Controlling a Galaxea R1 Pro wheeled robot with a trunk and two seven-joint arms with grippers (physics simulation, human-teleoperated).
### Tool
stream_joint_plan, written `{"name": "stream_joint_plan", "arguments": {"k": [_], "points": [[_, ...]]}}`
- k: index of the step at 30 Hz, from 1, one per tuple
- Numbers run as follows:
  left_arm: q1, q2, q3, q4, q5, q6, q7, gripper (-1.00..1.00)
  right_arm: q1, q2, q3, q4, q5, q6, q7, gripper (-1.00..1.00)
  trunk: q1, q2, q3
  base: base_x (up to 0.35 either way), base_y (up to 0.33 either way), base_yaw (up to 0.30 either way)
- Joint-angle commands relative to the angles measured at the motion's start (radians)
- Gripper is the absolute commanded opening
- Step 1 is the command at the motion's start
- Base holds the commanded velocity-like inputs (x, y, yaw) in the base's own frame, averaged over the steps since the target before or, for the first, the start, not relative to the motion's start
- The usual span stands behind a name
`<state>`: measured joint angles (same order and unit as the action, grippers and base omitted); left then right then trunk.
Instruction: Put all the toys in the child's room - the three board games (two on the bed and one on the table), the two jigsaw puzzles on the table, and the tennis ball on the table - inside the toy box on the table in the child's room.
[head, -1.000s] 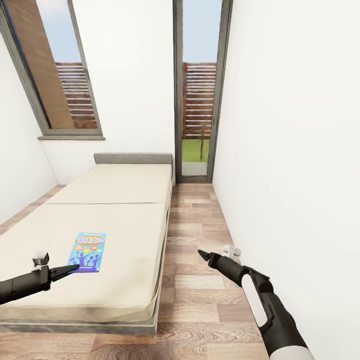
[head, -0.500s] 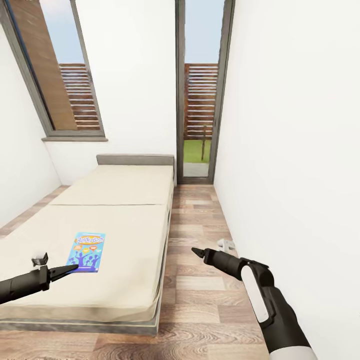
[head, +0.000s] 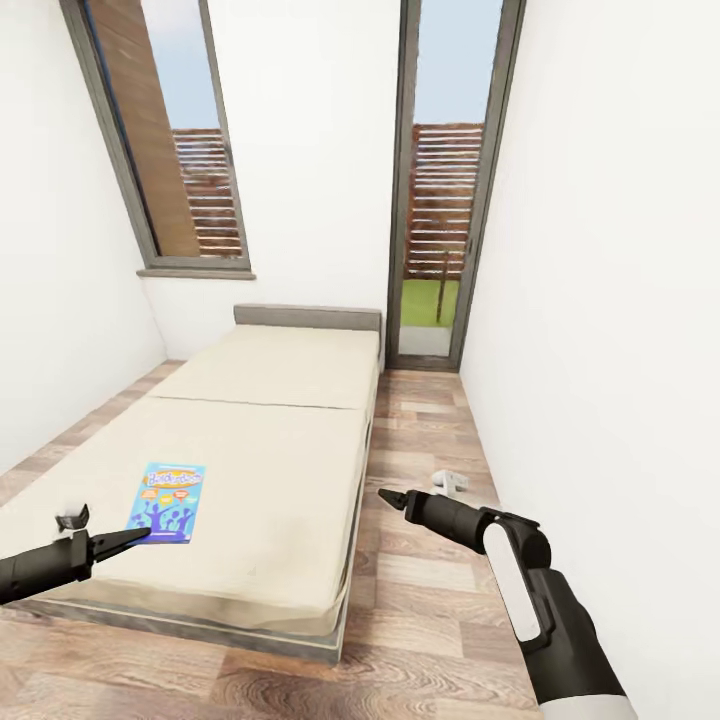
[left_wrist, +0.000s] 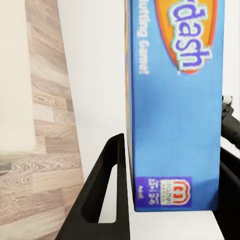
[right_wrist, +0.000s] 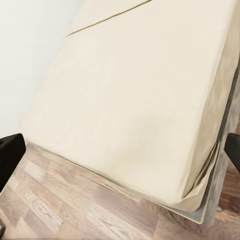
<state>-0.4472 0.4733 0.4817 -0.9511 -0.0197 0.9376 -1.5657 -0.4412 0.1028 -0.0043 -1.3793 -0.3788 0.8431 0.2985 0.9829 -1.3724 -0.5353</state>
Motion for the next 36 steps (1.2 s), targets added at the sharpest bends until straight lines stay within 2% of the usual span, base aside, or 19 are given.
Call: {"name": "stream_joint_plan", "arguments": {"k": [1,8,16,26,31,36], "points": [[-0.001,0.0,0.001,0.0,-0.002,0.01,-0.005,-1.0,-0.001,0.0,-0.001,-0.001,0.003,0.005,0.005,1.0,0.0,-0.001,-0.001,0.0,0.0,0.084],[0.001,0.0,0.007,0.002,0.002,0.01,-0.005,-1.0,-0.001,0.0,-0.001,0.0,0.006,0.002,0.005,1.0,0.0,-0.001,-0.001,0.0,0.003,0.082],[0.001,0.025,0.011,0.006,0.004,0.01,-0.005,-1.0,-0.001,0.002,0.0,0.0,0.007,0.002,0.004,1.0,0.0,-0.001,0.003,-0.001,0.211,0.255],[0.001,0.029,0.011,0.006,0.005,0.012,-0.005,-1.0,-0.001,0.003,0.001,0.0,0.008,0.002,0.004,1.0,0.0,-0.001,0.008,-0.053,0.169,0.277],[0.001,0.03,0.012,0.006,0.005,0.012,-0.005,-1.0,-0.001,0.003,0.007,0.002,0.008,0.001,0.002,1.0,-0.019,0.034,0.026,-0.009,0.018,0.279],[0.001,0.03,0.012,0.006,0.005,0.012,-0.005,-1.0,-0.001,0.003,0.056,0.007,0.011,-0.006,0.0,1.0,-0.038,0.069,0.043,-0.001,0.003,0.281]]}}
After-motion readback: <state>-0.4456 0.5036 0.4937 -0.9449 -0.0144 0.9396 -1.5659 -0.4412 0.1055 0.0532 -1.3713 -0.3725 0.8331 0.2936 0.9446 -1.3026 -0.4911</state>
